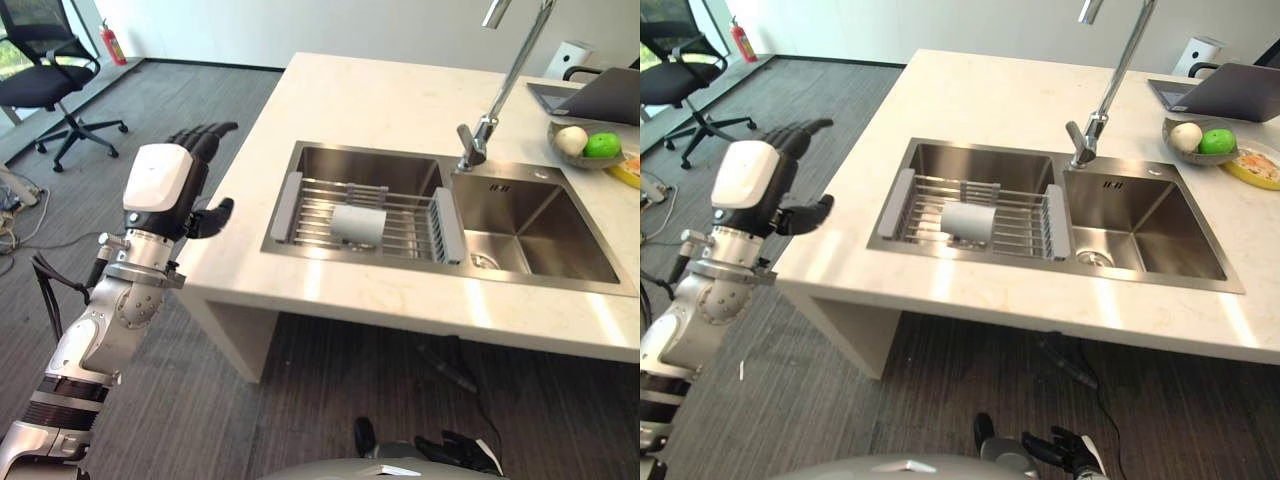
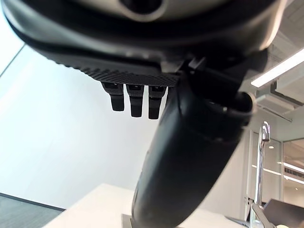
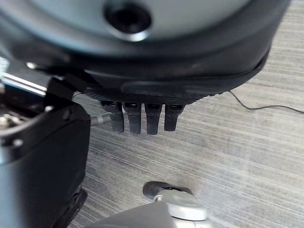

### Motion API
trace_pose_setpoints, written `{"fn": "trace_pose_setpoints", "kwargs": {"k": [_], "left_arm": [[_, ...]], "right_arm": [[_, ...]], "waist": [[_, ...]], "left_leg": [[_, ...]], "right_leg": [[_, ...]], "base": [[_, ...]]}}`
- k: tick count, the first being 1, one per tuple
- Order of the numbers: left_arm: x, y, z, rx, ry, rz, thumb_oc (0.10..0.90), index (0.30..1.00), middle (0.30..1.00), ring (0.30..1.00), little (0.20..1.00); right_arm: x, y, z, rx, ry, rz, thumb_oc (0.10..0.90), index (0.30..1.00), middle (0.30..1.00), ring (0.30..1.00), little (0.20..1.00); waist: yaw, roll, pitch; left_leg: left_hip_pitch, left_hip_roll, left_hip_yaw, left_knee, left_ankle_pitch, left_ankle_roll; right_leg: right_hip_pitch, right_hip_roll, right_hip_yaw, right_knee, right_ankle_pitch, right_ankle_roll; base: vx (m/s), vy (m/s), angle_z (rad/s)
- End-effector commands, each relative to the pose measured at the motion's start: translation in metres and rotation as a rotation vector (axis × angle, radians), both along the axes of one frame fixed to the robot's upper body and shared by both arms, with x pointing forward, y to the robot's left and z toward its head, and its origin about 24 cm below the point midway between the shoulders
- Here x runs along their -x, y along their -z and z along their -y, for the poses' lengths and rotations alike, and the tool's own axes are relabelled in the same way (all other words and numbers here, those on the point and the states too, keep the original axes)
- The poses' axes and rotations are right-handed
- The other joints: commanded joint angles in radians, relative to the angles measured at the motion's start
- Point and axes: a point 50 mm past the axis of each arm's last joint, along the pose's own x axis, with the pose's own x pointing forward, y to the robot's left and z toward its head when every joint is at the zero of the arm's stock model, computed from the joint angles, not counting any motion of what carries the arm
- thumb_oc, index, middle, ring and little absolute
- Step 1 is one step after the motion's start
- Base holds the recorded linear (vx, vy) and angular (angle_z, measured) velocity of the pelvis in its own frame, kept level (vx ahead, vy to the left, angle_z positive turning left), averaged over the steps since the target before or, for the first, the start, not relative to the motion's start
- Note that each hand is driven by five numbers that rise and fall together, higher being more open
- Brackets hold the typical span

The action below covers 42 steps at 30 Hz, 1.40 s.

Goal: Place the dishes in the dishwasher.

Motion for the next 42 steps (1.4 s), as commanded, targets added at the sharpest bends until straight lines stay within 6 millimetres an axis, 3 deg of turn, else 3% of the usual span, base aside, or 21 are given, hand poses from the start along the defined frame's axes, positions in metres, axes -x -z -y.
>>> {"fn": "trace_pose_setpoints", "kwargs": {"k": [1,5,10,21,30,42], "left_arm": [[-0.006,-0.05,0.029,-0.037,0.163,0.178,0.8,0.9,0.9,0.9,0.9],[-0.01,-0.049,0.039,-0.026,0.203,0.144,0.8,0.9,0.9,0.9,0.9],[-0.027,-0.054,0.072,-0.043,0.341,0.064,0.8,0.9,0.9,0.9,0.9],[-0.058,-0.06,0.103,-0.14,0.358,-0.018,0.8,0.9,0.9,0.9,0.9],[-0.077,-0.043,0.099,-0.153,0.292,-0.129,0.8,0.9,0.9,0.9,0.9],[-0.091,-0.02,0.098,-0.154,0.228,-0.245,0.8,0.9,0.9,0.9,0.9]], "right_arm": [[-0.018,-0.008,0.019,0.047,-0.029,0.037,0.8,0.9,0.9,0.9,0.9],[-0.027,-0.011,0.023,0.052,0.021,0.061,0.8,0.9,0.9,0.9,0.9],[-0.041,-0.015,0.029,0.076,-0.006,0.074,0.8,0.9,0.9,0.9,0.9],[-0.028,-0.014,0.042,0.097,0.052,0.014,0.8,0.9,0.9,0.9,0.9],[-0.017,-0.012,0.042,0.086,0.059,-0.016,0.8,0.9,0.9,0.9,0.9],[-0.013,-0.007,0.033,0.048,0.058,-0.031,0.8,0.9,0.9,0.9,0.9]], "waist": [[-0.044,-0.005,-0.031],[-0.051,0.005,-0.031],[-0.081,0.022,-0.03],[-0.128,0.045,-0.017],[-0.154,0.063,-0.006],[-0.172,0.065,0.004]], "left_leg": [[-0.077,-0.029,0.018,0.002,0.048,-0.013],[-0.067,-0.024,0.023,0.002,0.046,-0.02],[-0.049,-0.013,0.049,0.002,0.05,-0.029],[-0.042,-0.004,0.086,0.002,0.055,-0.035],[-0.037,-0.001,0.113,0.002,0.053,-0.037],[-0.034,0.001,0.132,0.002,0.045,-0.036]], "right_leg": [[0.05,-0.053,0.013,0.084,-0.146,0.104],[0.092,-0.058,0.012,0.034,-0.144,0.1],[0.105,-0.047,0.029,0.022,-0.146,0.094],[0.098,-0.039,0.051,0.019,-0.145,0.097],[0.089,-0.04,0.068,0.016,-0.143,0.101],[0.08,-0.036,0.086,0.017,-0.136,0.101]], "base": [[0.08,-0.049,-0.08],[0.03,-0.03,0.04],[0.04,-0.038,-0.05],[0.01,-0.022,-0.08],[0.0,-0.006,-0.08],[0.0,-0.005,-0.06]]}}
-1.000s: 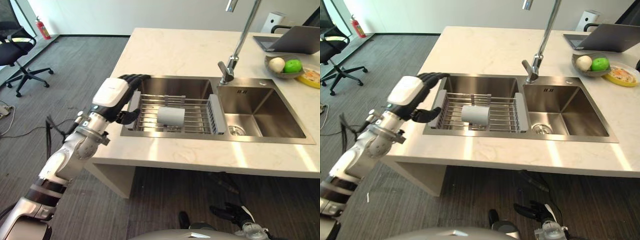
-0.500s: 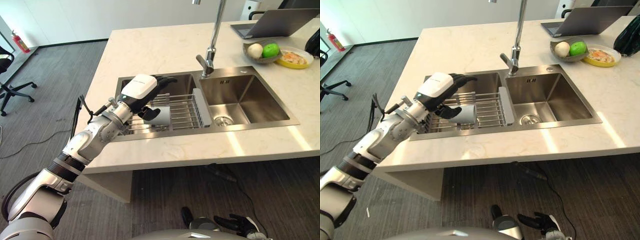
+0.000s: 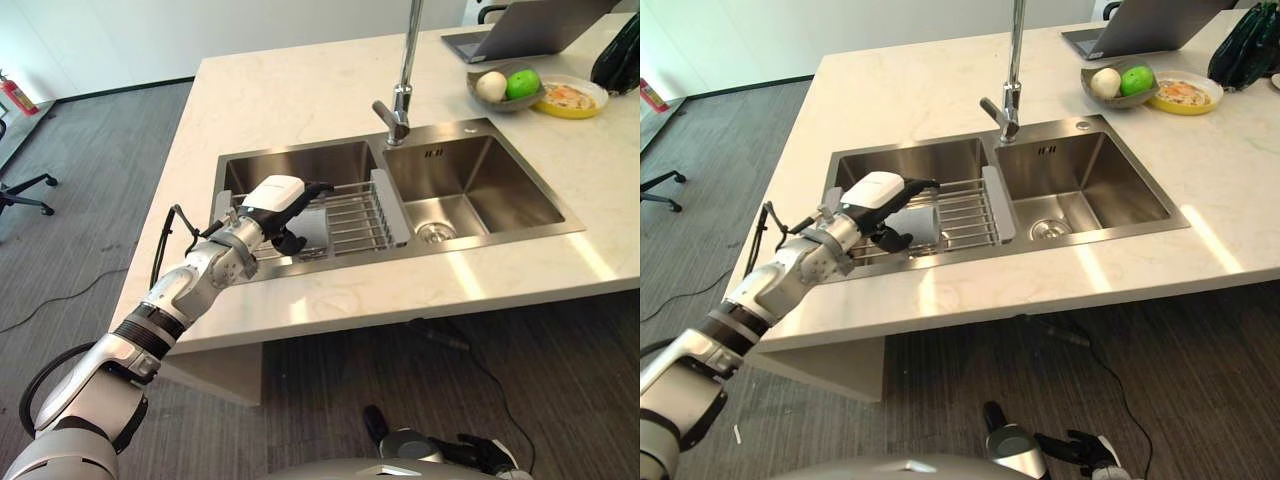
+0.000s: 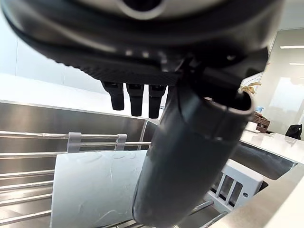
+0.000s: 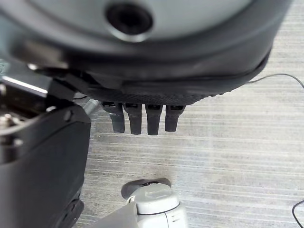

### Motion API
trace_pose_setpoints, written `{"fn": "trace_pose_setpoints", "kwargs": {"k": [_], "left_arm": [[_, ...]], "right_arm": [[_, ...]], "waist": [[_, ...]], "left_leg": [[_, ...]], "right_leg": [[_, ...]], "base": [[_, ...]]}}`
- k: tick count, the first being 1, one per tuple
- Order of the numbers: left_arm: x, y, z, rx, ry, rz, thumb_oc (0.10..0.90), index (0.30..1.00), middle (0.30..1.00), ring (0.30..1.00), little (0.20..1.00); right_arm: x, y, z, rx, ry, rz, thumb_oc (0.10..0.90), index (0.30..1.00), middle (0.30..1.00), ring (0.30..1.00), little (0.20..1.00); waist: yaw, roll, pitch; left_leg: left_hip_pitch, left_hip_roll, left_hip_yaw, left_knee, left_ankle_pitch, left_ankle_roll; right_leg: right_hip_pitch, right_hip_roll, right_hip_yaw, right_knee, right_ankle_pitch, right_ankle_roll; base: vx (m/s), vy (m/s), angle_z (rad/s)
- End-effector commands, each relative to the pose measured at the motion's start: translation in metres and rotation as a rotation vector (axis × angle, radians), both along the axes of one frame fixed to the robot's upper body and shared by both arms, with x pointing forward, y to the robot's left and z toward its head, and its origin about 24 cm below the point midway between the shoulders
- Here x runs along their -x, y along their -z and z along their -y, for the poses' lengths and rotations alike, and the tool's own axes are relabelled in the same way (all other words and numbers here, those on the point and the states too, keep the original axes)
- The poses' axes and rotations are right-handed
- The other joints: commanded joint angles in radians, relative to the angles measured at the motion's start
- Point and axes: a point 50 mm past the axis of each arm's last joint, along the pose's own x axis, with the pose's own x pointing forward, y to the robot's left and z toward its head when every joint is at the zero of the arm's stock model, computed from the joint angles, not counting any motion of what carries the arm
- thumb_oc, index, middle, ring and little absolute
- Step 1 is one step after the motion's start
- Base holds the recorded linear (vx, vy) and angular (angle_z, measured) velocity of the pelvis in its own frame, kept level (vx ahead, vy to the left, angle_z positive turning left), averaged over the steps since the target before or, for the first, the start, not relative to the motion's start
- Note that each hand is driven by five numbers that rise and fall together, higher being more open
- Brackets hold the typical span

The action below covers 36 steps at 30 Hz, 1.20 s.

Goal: Place the dishes in the dishwasher.

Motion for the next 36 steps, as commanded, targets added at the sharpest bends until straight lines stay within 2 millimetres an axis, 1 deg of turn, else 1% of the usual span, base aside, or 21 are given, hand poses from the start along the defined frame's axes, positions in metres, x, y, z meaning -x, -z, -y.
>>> {"fn": "trace_pose_setpoints", "kwargs": {"k": [1,4,7,8,11,15,17,18,19,20,25,26,28,30,34,35,36], "left_arm": [[-0.026,-0.055,0.009,0.012,-0.013,0.159,0.8,0.9,0.9,0.9,0.9],[-0.029,-0.051,0.009,-0.002,-0.022,0.133,0.8,0.9,0.9,0.9,0.9],[-0.032,-0.05,0.017,-0.024,-0.01,0.114,0.8,0.9,0.9,0.9,0.9],[-0.033,-0.046,0.019,-0.034,-0.01,0.099,0.8,0.9,0.9,0.9,0.9],[-0.035,-0.042,0.029,-0.042,0.01,0.078,0.8,0.9,0.9,0.9,0.9],[-0.04,-0.031,0.031,-0.106,-0.016,0.029,0.8,0.9,0.9,0.9,0.9],[-0.043,-0.019,0.031,-0.11,-0.048,-0.029,0.8,0.9,0.9,0.9,0.9],[-0.044,-0.015,0.031,-0.115,-0.059,-0.047,0.657,0.686,0.686,0.686,0.686],[-0.044,-0.015,0.031,-0.115,-0.059,-0.046,0.555,0.533,0.533,0.533,0.533],[-0.045,-0.007,0.029,-0.148,-0.08,-0.08,0.4,0.3,0.3,0.3,0.3],[-0.045,-0.004,0.024,-0.133,-0.105,-0.073,0.4,0.3,0.3,0.3,0.3],[-0.044,-0.008,0.017,-0.116,-0.128,-0.042,0.4,0.3,0.3,0.3,0.3],[-0.044,-0.008,0.016,-0.116,-0.129,-0.042,0.4,0.3,0.3,0.3,0.3],[-0.041,-0.015,0.01,-0.07,-0.136,0.026,0.4,0.3,0.3,0.3,0.3],[-0.041,-0.015,0.01,-0.07,-0.137,0.026,0.4,0.3,0.3,0.3,0.3],[-0.04,-0.017,0.008,-0.042,-0.139,0.046,0.4,0.3,0.3,0.3,0.3],[-0.036,-0.025,0.007,0.087,-0.129,0.098,0.4,0.3,0.3,0.3,0.3]], "right_arm": [[-0.009,-0.004,0.009,0.008,0.026,0.034,0.8,0.9,0.9,0.9,0.9],[-0.009,-0.004,0.008,-0.002,0.021,0.029,0.8,0.9,0.9,0.9,0.9],[-0.009,-0.003,0.008,-0.012,0.022,0.023,0.8,0.9,0.9,0.9,0.9],[-0.008,-0.003,0.007,-0.017,0.023,0.02,0.8,0.9,0.9,0.9,0.9],[-0.007,-0.002,0.007,-0.029,0.022,0.012,0.8,0.9,0.9,0.9,0.9],[-0.009,-0.001,0.003,-0.049,0.002,0.002,0.8,0.9,0.9,0.9,0.9],[-0.011,-0.001,0.002,-0.06,-0.002,0.003,0.8,0.9,0.9,0.9,0.9],[-0.012,-0.001,0.001,-0.065,-0.002,0.003,0.8,0.9,0.9,0.9,0.9],[-0.012,-0.001,0.001,-0.065,-0.001,0.003,0.8,0.9,0.9,0.9,0.9],[-0.013,0.0,-0.003,-0.086,-0.012,0.003,0.8,0.9,0.9,0.9,0.9],[-0.013,0.001,-0.006,-0.099,-0.016,0.001,0.8,0.9,0.9,0.9,0.9],[-0.011,0.002,-0.008,-0.105,-0.014,-0.003,0.8,0.9,0.9,0.9,0.9],[-0.011,0.002,-0.008,-0.105,-0.015,-0.003,0.8,0.9,0.9,0.9,0.9],[-0.004,0.004,-0.01,-0.108,-0.009,-0.018,0.8,0.9,0.9,0.9,0.9],[-0.004,0.004,-0.01,-0.108,-0.01,-0.018,0.8,0.9,0.9,0.9,0.9],[-0.004,0.004,-0.011,-0.107,-0.008,-0.02,0.8,0.9,0.9,0.9,0.9],[0.0,0.005,-0.011,-0.106,0.002,-0.027,0.8,0.9,0.9,0.9,0.9]], "waist": [[-0.017,-0.02,-0.036],[-0.018,-0.02,-0.035],[-0.019,-0.019,-0.033],[-0.02,-0.019,-0.032],[-0.023,-0.018,-0.03],[-0.024,-0.016,-0.028],[-0.022,-0.016,-0.025],[-0.022,-0.015,-0.025],[-0.022,-0.015,-0.025],[-0.019,-0.016,-0.023],[-0.013,-0.018,-0.021],[-0.004,-0.022,-0.021],[-0.005,-0.022,-0.022],[0.002,-0.029,-0.025],[0.001,-0.029,-0.025],[0.005,-0.032,-0.026],[0.012,-0.04,-0.027]], "left_leg": [[-0.021,-0.003,0.012,0.011,0.037,-0.029],[-0.021,-0.003,0.017,0.011,0.036,-0.028],[-0.021,-0.004,0.02,0.011,0.034,-0.028],[-0.021,-0.004,0.02,0.011,0.034,-0.028],[-0.022,-0.005,0.019,0.011,0.032,-0.027],[-0.022,-0.006,0.02,0.011,0.03,-0.026],[-0.022,-0.008,0.02,0.011,0.029,-0.025],[-0.021,-0.008,0.019,0.011,0.029,-0.025],[-0.021,-0.008,0.019,0.011,0.029,-0.025],[-0.021,-0.009,0.021,0.011,0.027,-0.023],[-0.021,-0.01,0.019,0.011,0.026,-0.023],[-0.022,-0.011,0.016,0.011,0.025,-0.021],[-0.022,-0.011,0.016,0.011,0.025,-0.021],[-0.023,-0.01,0.009,0.011,0.025,-0.022],[-0.023,-0.01,0.009,0.011,0.025,-0.022],[-0.024,-0.009,0.007,0.011,0.025,-0.022],[-0.025,-0.009,0.001,0.011,0.025,-0.022]], "right_leg": [[0.074,-0.048,0.003,0.031,-0.128,0.085],[0.071,-0.047,0.007,0.031,-0.126,0.086],[0.068,-0.046,0.01,0.032,-0.125,0.086],[0.068,-0.046,0.01,0.032,-0.125,0.086],[0.065,-0.047,0.01,0.033,-0.125,0.086],[0.065,-0.049,0.01,0.034,-0.125,0.086],[0.065,-0.048,0.009,0.034,-0.125,0.086],[0.065,-0.048,0.008,0.034,-0.125,0.086],[0.065,-0.048,0.008,0.034,-0.125,0.086],[0.065,-0.047,0.008,0.034,-0.125,0.084],[0.066,-0.047,0.006,0.034,-0.126,0.083],[0.067,-0.048,0.0,0.034,-0.126,0.082],[0.067,-0.049,0.0,0.034,-0.126,0.082],[0.071,-0.051,-0.007,0.034,-0.128,0.081],[0.071,-0.051,-0.007,0.034,-0.128,0.081],[0.072,-0.051,-0.008,0.035,-0.127,0.082],[0.073,-0.052,-0.012,0.035,-0.127,0.081]], "base": [[0.0,0.0,0.0],[0.0,0.0,-0.01],[0.01,-0.002,-0.07],[0.01,-0.005,-0.07],[0.0,-0.002,-0.03],[0.0,0.0,0.0],[0.0,0.0,0.0],[0.0,0.0,0.0],[0.0,0.0,0.0],[0.0,0.0,0.0],[0.0,0.0,0.0],[0.0,0.0,0.0],[0.0,0.0,0.0],[0.0,0.0,0.0],[0.0,0.0,0.01],[0.0,0.0,0.0],[0.0,0.0,0.0]]}}
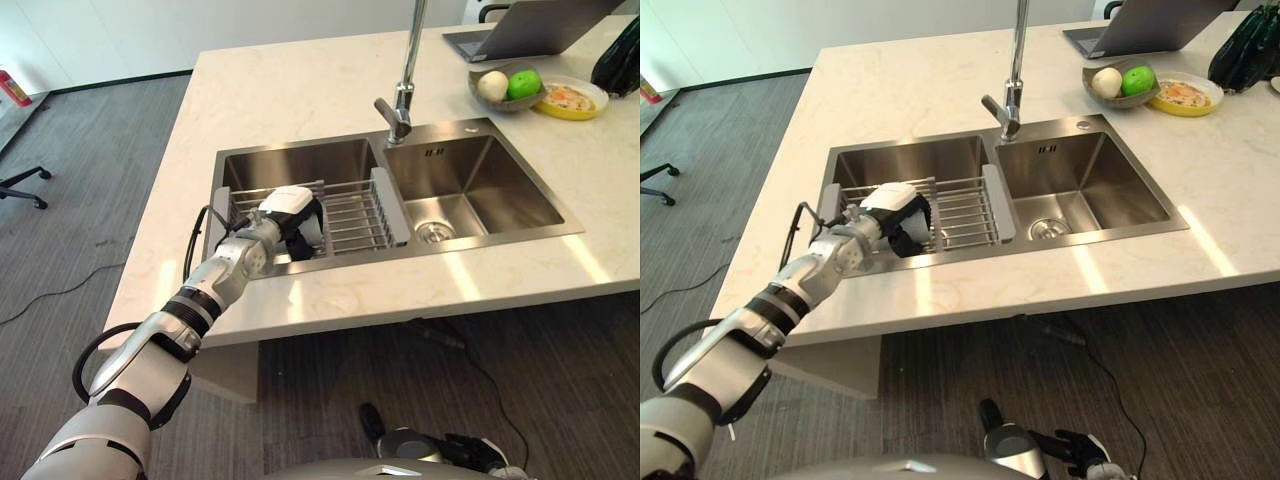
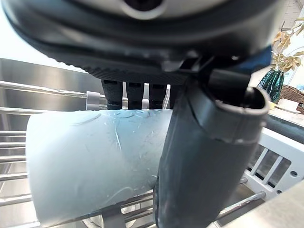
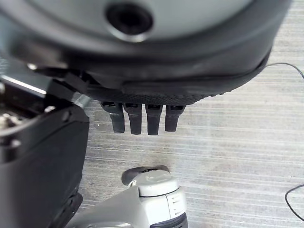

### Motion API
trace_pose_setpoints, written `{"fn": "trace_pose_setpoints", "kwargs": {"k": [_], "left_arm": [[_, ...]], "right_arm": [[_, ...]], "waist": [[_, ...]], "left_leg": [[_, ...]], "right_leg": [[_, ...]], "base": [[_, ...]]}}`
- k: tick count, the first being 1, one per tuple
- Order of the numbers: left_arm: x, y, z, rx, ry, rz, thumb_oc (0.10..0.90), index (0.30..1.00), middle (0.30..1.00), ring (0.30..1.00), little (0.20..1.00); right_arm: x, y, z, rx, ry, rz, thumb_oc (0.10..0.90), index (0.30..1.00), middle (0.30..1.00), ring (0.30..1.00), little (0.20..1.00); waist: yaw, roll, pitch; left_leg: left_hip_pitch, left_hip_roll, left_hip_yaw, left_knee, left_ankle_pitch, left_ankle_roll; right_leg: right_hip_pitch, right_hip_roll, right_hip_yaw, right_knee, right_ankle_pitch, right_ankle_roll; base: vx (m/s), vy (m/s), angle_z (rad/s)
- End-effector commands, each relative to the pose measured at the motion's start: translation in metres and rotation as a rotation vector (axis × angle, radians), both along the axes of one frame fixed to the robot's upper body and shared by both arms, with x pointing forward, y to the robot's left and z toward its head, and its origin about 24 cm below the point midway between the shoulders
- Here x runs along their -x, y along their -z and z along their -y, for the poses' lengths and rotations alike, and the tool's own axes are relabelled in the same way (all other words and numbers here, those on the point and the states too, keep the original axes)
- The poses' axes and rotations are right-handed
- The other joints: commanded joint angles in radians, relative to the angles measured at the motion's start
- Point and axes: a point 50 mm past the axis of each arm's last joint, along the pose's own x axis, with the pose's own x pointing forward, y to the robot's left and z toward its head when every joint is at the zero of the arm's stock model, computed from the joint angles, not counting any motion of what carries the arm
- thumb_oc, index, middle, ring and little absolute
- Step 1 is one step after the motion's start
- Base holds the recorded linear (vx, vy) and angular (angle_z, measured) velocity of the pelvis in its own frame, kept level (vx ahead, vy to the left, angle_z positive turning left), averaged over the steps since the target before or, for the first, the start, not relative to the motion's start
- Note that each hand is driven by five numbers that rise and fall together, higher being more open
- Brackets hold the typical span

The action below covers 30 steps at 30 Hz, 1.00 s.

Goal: Place the dishes in the dishwasher.

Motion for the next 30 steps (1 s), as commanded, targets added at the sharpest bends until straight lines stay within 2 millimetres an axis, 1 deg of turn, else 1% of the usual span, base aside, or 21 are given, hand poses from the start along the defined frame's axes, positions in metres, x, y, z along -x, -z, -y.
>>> {"fn": "trace_pose_setpoints", "kwargs": {"k": [1,2,3,4,5,6,11,12,14,15,16,18,19,20,21,22,24,26,28,29,30], "left_arm": [[0.004,-0.061,-0.012,0.414,-0.024,0.314,0.4,0.3,0.3,0.3,0.3],[0.012,-0.069,-0.011,0.572,-0.017,0.365,0.4,0.3,0.3,0.3,0.3],[0.015,-0.071,-0.012,0.642,-0.021,0.382,0.4,0.3,0.3,0.3,0.3],[0.022,-0.071,-0.016,0.776,-0.048,0.41,0.4,0.3,0.3,0.3,0.3],[0.023,-0.07,-0.016,0.776,-0.049,0.409,0.4,0.3,0.3,0.3,0.3],[0.026,-0.076,-0.015,0.853,-0.04,0.442,0.4,0.3,0.3,0.3,0.3],[0.037,-0.09,-0.016,1.098,-0.052,0.529,0.4,0.3,0.3,0.3,0.3],[0.038,-0.09,-0.016,1.099,-0.052,0.529,0.4,0.3,0.3,0.3,0.3],[0.046,-0.103,-0.015,1.233,-0.026,0.586,0.4,0.3,0.3,0.3,0.3],[0.046,-0.103,-0.016,1.233,-0.026,0.586,0.4,0.3,0.3,0.3,0.3],[0.051,-0.111,-0.016,1.306,-0.003,0.625,0.4,0.3,0.3,0.3,0.3],[0.058,-0.122,-0.016,1.361,0.027,0.675,0.4,0.3,0.3,0.3,0.3],[0.058,-0.122,-0.016,1.361,0.026,0.675,0.4,0.3,0.3,0.3,0.3],[0.062,-0.129,-0.016,1.382,0.054,0.709,0.4,0.3,0.3,0.3,0.3],[0.075,-0.144,-0.018,1.396,0.114,0.79,0.4,0.3,0.3,0.3,0.3],[0.082,-0.151,-0.021,1.378,0.141,0.846,0.4,0.3,0.3,0.3,0.3],[0.092,-0.156,-0.026,1.344,0.153,0.911,0.4,0.3,0.3,0.3,0.3],[0.101,-0.152,-0.036,1.282,0.115,0.966,0.4,0.3,0.3,0.3,0.3],[0.104,-0.143,-0.046,1.19,0.055,0.983,0.4,0.3,0.3,0.3,0.3],[0.109,-0.137,-0.052,1.133,0.023,1.003,0.4,0.3,0.3,0.3,0.3],[0.112,-0.126,-0.06,1.051,-0.034,0.996,0.4,0.3,0.3,0.3,0.3]], "right_arm": [[0.013,0.004,-0.004,-0.014,0.029,-0.027,0.8,0.9,0.9,0.9,0.9],[0.015,0.005,-0.004,-0.005,0.037,-0.037,0.8,0.9,0.9,0.9,0.9],[0.017,0.005,-0.005,-0.001,0.041,-0.041,0.8,0.9,0.9,0.9,0.9],[0.018,0.006,-0.006,0.012,0.049,-0.048,0.8,0.9,0.9,0.9,0.9],[0.018,0.006,-0.005,0.013,0.048,-0.048,0.8,0.9,0.9,0.9,0.9],[0.017,0.006,-0.006,0.018,0.052,-0.045,0.8,0.9,0.9,0.9,0.9],[0.014,0.005,-0.005,0.046,0.061,-0.036,0.8,0.9,0.9,0.9,0.9],[0.014,0.005,-0.004,0.047,0.061,-0.037,0.8,0.9,0.9,0.9,0.9],[0.011,0.005,-0.003,0.061,0.067,-0.031,0.8,0.9,0.9,0.9,0.9],[0.012,0.005,-0.003,0.062,0.067,-0.031,0.8,0.9,0.9,0.9,0.9],[0.011,0.004,-0.002,0.075,0.069,-0.03,0.8,0.9,0.9,0.9,0.9],[0.012,0.004,-0.002,0.084,0.068,-0.034,0.8,0.9,0.9,0.9,0.9],[0.012,0.004,-0.002,0.084,0.067,-0.034,0.8,0.9,0.9,0.9,0.9],[0.012,0.004,-0.002,0.089,0.067,-0.035,0.8,0.9,0.9,0.9,0.9],[0.014,0.005,-0.002,0.09,0.071,-0.04,0.8,0.9,0.9,0.9,0.9],[0.015,0.005,-0.002,0.089,0.078,-0.044,0.8,0.9,0.9,0.9,0.9],[0.018,0.006,-0.004,0.085,0.084,-0.052,0.8,0.9,0.9,0.9,0.9],[0.02,0.008,-0.009,0.078,0.079,-0.056,0.8,0.9,0.9,0.9,0.9],[0.015,0.007,-0.011,0.09,0.061,-0.034,0.8,0.9,0.9,0.9,0.9],[0.01,0.007,-0.013,0.094,0.05,-0.016,0.8,0.9,0.9,0.9,0.9],[0.007,0.006,-0.015,0.101,0.041,-0.001,0.8,0.9,0.9,0.9,0.9]], "waist": [[0.003,-0.035,-0.042],[0.008,-0.043,-0.048],[0.01,-0.047,-0.05],[0.017,-0.055,-0.054],[0.016,-0.055,-0.055],[0.02,-0.059,-0.057],[0.029,-0.068,-0.063],[0.028,-0.068,-0.063],[0.034,-0.071,-0.066],[0.034,-0.071,-0.066],[0.038,-0.072,-0.069],[0.043,-0.074,-0.071],[0.042,-0.073,-0.071],[0.045,-0.073,-0.072],[0.052,-0.074,-0.073],[0.059,-0.073,-0.073],[0.07,-0.073,-0.073],[0.09,-0.074,-0.073],[0.106,-0.074,-0.072],[0.117,-0.076,-0.069],[0.129,-0.076,-0.068]], "left_leg": [[-0.025,-0.011,-0.021,0.011,0.03,-0.022],[-0.028,-0.01,-0.024,0.011,0.03,-0.023],[-0.028,-0.01,-0.026,0.011,0.029,-0.023],[-0.028,-0.009,-0.031,0.011,0.027,-0.023],[-0.028,-0.009,-0.031,0.011,0.027,-0.023],[-0.029,-0.01,-0.034,0.011,0.027,-0.023],[-0.028,-0.011,-0.045,0.011,0.024,-0.022],[-0.028,-0.011,-0.045,0.011,0.024,-0.021],[-0.028,-0.013,-0.052,0.011,0.021,-0.021],[-0.028,-0.013,-0.053,0.011,0.021,-0.021],[-0.029,-0.013,-0.058,0.011,0.021,-0.02],[-0.03,-0.013,-0.064,0.011,0.021,-0.02],[-0.029,-0.013,-0.064,0.011,0.021,-0.02],[-0.03,-0.014,-0.067,0.011,0.021,-0.02],[-0.033,-0.015,-0.074,0.011,0.021,-0.02],[-0.034,-0.016,-0.077,0.011,0.02,-0.02],[-0.037,-0.018,-0.083,0.011,0.021,-0.021],[-0.041,-0.02,-0.092,0.011,0.022,-0.022],[-0.05,-0.02,-0.103,0.011,0.027,-0.023],[-0.059,-0.02,-0.109,0.011,0.042,-0.024],[-0.063,-0.022,-0.116,0.011,0.043,-0.024]], "right_leg": [[0.081,-0.059,-0.03,0.034,-0.131,0.082],[0.081,-0.061,-0.035,0.034,-0.131,0.081],[0.082,-0.061,-0.036,0.034,-0.13,0.081],[0.084,-0.063,-0.042,0.034,-0.13,0.08],[0.084,-0.064,-0.043,0.034,-0.13,0.08],[0.085,-0.063,-0.044,0.034,-0.13,0.079],[0.091,-0.065,-0.052,0.034,-0.131,0.076],[0.091,-0.065,-0.052,0.034,-0.131,0.076],[0.095,-0.066,-0.059,0.035,-0.133,0.074],[0.096,-0.066,-0.059,0.035,-0.133,0.074],[0.098,-0.068,-0.062,0.034,-0.134,0.073],[0.102,-0.069,-0.065,0.033,-0.136,0.071],[0.102,-0.069,-0.066,0.033,-0.136,0.071],[0.104,-0.07,-0.068,0.033,-0.136,0.071],[0.107,-0.073,-0.076,0.032,-0.138,0.071],[0.107,-0.074,-0.08,0.032,-0.138,0.071],[0.109,-0.077,-0.089,0.031,-0.14,0.072],[0.112,-0.081,-0.101,0.03,-0.142,0.072],[0.11,-0.085,-0.113,0.029,-0.142,0.071],[0.103,-0.086,-0.119,0.032,-0.134,0.067],[0.104,-0.086,-0.127,0.032,-0.136,0.066]], "base": [[0.0,0.0,0.0],[0.0,0.0,0.0],[0.0,0.0,0.0],[0.01,-0.005,0.06],[0.01,-0.004,0.09],[0.0,0.004,0.11],[0.0,0.007,0.07],[0.0,0.005,0.07],[0.01,0.012,0.05],[0.0,0.017,0.05],[0.0,0.009,0.05],[0.0,0.005,0.07],[0.01,0.003,0.1],[0.0,0.005,0.11],[0.0,0.008,0.09],[0.0,0.008,0.11],[0.01,0.006,0.09],[-0.01,-0.006,0.07],[-0.04,-0.013,0.14],[-0.05,-0.021,0.16],[-0.05,-0.02,0.1]]}}
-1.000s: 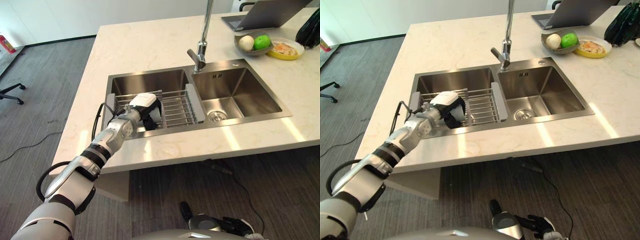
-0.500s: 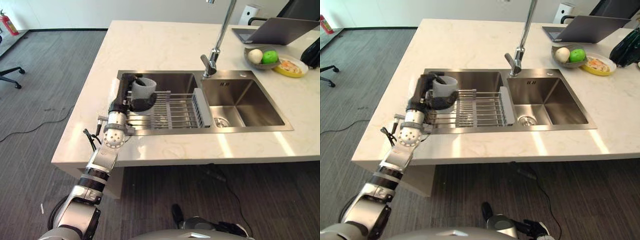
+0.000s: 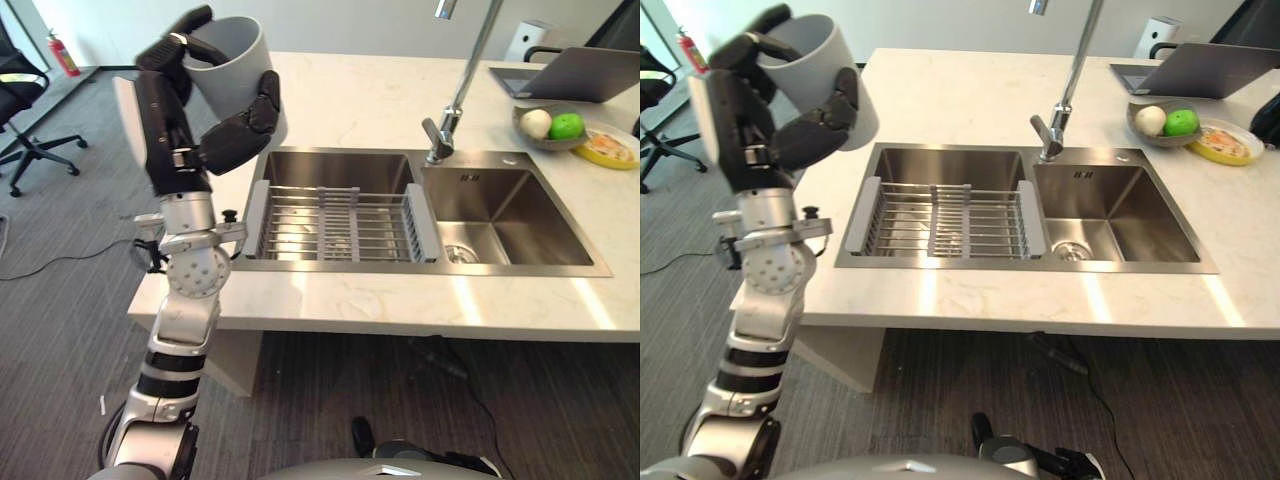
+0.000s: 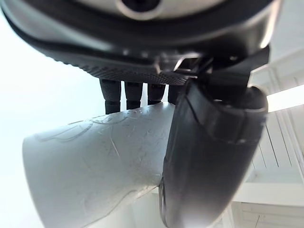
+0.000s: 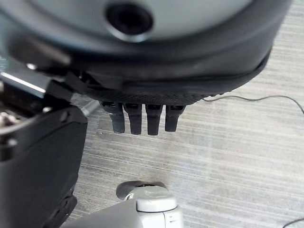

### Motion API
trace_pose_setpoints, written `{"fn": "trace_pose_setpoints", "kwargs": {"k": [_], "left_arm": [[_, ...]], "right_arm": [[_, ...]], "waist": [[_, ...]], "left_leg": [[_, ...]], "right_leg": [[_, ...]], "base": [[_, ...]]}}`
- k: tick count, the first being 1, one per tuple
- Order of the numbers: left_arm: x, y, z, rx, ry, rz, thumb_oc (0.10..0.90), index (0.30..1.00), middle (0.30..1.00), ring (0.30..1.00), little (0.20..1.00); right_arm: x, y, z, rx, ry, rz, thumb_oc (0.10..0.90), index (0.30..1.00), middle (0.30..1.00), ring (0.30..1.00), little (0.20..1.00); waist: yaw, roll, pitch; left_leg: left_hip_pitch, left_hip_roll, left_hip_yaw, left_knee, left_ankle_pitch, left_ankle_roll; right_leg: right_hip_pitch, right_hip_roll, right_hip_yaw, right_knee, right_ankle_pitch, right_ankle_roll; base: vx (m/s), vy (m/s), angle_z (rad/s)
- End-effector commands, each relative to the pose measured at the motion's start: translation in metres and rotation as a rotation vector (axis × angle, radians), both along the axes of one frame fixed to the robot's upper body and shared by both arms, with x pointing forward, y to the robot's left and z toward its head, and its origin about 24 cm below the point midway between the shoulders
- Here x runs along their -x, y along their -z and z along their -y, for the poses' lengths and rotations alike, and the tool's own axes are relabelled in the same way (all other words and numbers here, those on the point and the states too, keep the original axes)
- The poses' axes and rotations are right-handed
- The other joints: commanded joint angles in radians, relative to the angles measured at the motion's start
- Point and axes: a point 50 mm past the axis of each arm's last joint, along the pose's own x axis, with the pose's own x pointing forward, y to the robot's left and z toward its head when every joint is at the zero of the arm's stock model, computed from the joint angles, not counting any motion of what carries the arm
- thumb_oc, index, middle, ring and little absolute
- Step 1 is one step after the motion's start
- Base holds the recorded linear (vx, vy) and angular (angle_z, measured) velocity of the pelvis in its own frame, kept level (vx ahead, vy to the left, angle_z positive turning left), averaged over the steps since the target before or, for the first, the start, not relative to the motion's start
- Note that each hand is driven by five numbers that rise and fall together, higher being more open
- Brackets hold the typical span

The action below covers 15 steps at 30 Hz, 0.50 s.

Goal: Place the dishes in the dishwasher.

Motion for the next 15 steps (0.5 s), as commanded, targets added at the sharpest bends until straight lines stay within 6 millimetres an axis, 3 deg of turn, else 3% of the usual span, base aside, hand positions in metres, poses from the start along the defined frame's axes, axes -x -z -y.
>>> {"fn": "trace_pose_setpoints", "kwargs": {"k": [1,3,5,6,7,8,9,12,14,15], "left_arm": [[0.008,-0.018,-0.01,-0.133,-0.117,0.125,0.4,0.3,0.3,0.3,0.3],[0.021,0.012,-0.034,-0.183,-0.249,0.014,0.4,0.3,0.3,0.3,0.3],[0.022,0.012,-0.034,-0.182,-0.25,0.012,0.4,0.3,0.3,0.3,0.3],[0.029,0.035,-0.047,-0.141,-0.293,-0.088,0.4,0.3,0.3,0.3,0.3],[0.03,0.035,-0.047,-0.141,-0.293,-0.088,0.4,0.3,0.3,0.3,0.3],[0.038,0.05,-0.055,-0.046,-0.291,-0.137,0.4,0.3,0.3,0.3,0.3],[0.038,0.05,-0.055,-0.046,-0.29,-0.137,0.4,0.3,0.3,0.3,0.3],[0.043,0.052,-0.056,-0.003,-0.265,-0.138,0.4,0.3,0.3,0.3,0.3],[0.047,0.051,-0.054,-0.004,-0.241,-0.135,0.4,0.3,0.3,0.3,0.3],[0.047,0.051,-0.054,-0.004,-0.241,-0.136,0.4,0.3,0.3,0.3,0.3]], "right_arm": [[-0.016,-0.002,0.001,0.035,-0.027,0.055,0.8,0.9,0.9,0.9,0.9],[-0.027,-0.005,-0.002,0.042,-0.059,0.105,0.8,0.9,0.9,0.9,0.9],[-0.027,-0.005,-0.002,0.042,-0.061,0.104,0.8,0.9,0.9,0.9,0.9],[-0.035,-0.007,-0.003,0.044,-0.068,0.14,0.8,0.9,0.9,0.9,0.9],[-0.035,-0.007,-0.003,0.045,-0.068,0.139,0.8,0.9,0.9,0.9,0.9],[-0.049,-0.012,0.0,0.061,-0.071,0.186,0.8,0.9,0.9,0.9,0.9],[-0.049,-0.012,0.0,0.061,-0.072,0.186,0.8,0.9,0.9,0.9,0.9],[-0.056,-0.015,0.001,0.076,-0.121,0.208,0.8,0.9,0.9,0.9,0.9],[-0.05,-0.014,0.001,0.062,-0.129,0.202,0.8,0.9,0.9,0.9,0.9],[-0.05,-0.014,0.001,0.062,-0.129,0.202,0.8,0.9,0.9,0.9,0.9]], "waist": [[0.011,-0.022,-0.038],[0.05,-0.021,-0.035],[0.047,-0.02,-0.037],[0.077,-0.022,-0.027],[0.075,-0.022,-0.028],[0.132,-0.028,0.001],[0.126,-0.028,-0.001],[0.206,-0.027,0.034],[0.249,-0.012,0.052],[0.245,-0.013,0.046]], "left_leg": [[-0.059,-0.02,-0.035,0.011,0.034,-0.032],[-0.063,-0.024,-0.058,0.011,0.036,-0.033],[-0.063,-0.024,-0.06,0.011,0.036,-0.033],[-0.067,-0.027,-0.081,0.011,0.049,-0.033],[-0.067,-0.027,-0.082,0.011,0.049,-0.033],[-0.109,-0.03,-0.12,0.047,0.063,-0.041],[-0.116,-0.031,-0.126,0.053,0.061,-0.041],[-0.191,-0.034,-0.201,0.102,0.069,-0.057],[-0.241,-0.035,-0.256,0.082,0.117,-0.075],[-0.24,-0.035,-0.261,0.077,0.112,-0.077]], "right_leg": [[0.067,-0.065,-0.048,0.032,-0.127,0.074],[0.079,-0.067,-0.071,0.028,-0.138,0.069],[0.08,-0.067,-0.073,0.028,-0.138,0.069],[0.088,-0.071,-0.09,0.027,-0.141,0.067],[0.088,-0.071,-0.091,0.027,-0.141,0.067],[0.089,-0.084,-0.128,0.03,-0.142,0.066],[0.088,-0.085,-0.134,0.03,-0.142,0.066],[0.088,-0.097,-0.217,0.026,-0.154,0.063],[0.085,-0.105,-0.324,0.021,-0.154,0.061],[0.086,-0.104,-0.327,0.02,-0.161,0.062]], "base": [[0.02,-0.013,0.16],[0.02,-0.018,0.26],[0.0,-0.017,0.33],[-0.01,-0.023,0.34],[-0.07,-0.08,0.31],[-0.07,-0.059,0.25],[-0.12,-0.103,0.27],[-0.11,-0.121,0.7],[-0.1,-0.1,2.03],[-0.2,0.019,1.94]]}}
